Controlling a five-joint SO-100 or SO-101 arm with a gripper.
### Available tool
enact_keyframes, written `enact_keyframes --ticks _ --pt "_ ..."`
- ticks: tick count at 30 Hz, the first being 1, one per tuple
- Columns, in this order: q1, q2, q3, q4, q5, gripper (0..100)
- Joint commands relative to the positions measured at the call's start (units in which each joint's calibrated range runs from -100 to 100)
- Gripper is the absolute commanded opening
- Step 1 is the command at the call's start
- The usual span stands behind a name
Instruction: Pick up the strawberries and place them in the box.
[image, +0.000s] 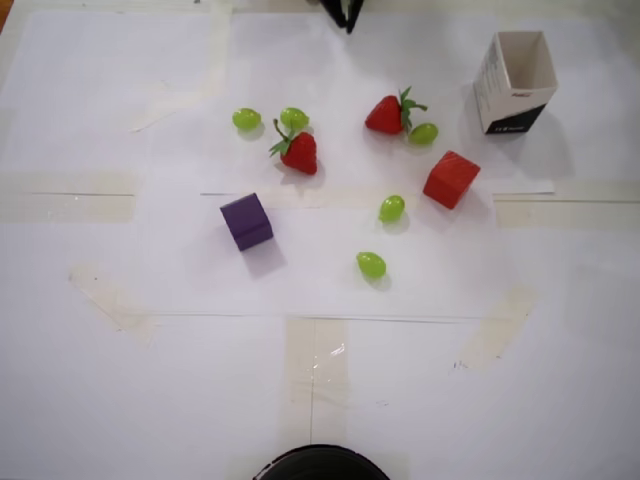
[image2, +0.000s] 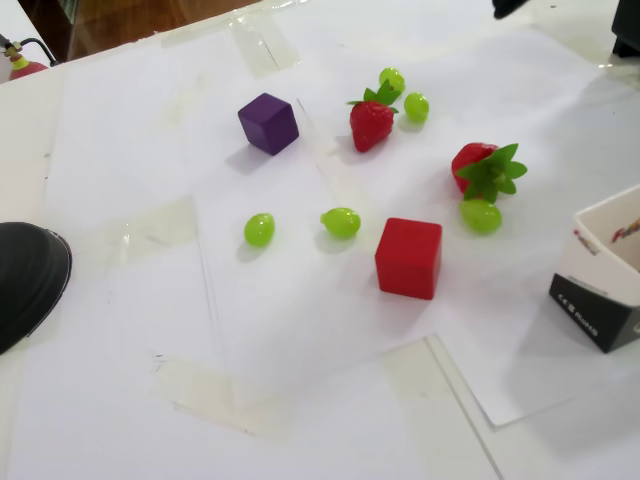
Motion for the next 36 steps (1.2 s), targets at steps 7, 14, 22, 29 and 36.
enact_keyframes --ticks 7,14,22,29,36 --pt "2.3 48.7 -44.5 7.6 7.9 0" --pt "2.6 57.8 -46.2 6.7 6.8 0" --pt "2.2 65.1 -51.0 15.3 15.1 0" --pt "3.0 64.5 -47.7 19.8 17.2 0" --pt "3.1 63.1 -48.3 16.7 19.2 0"
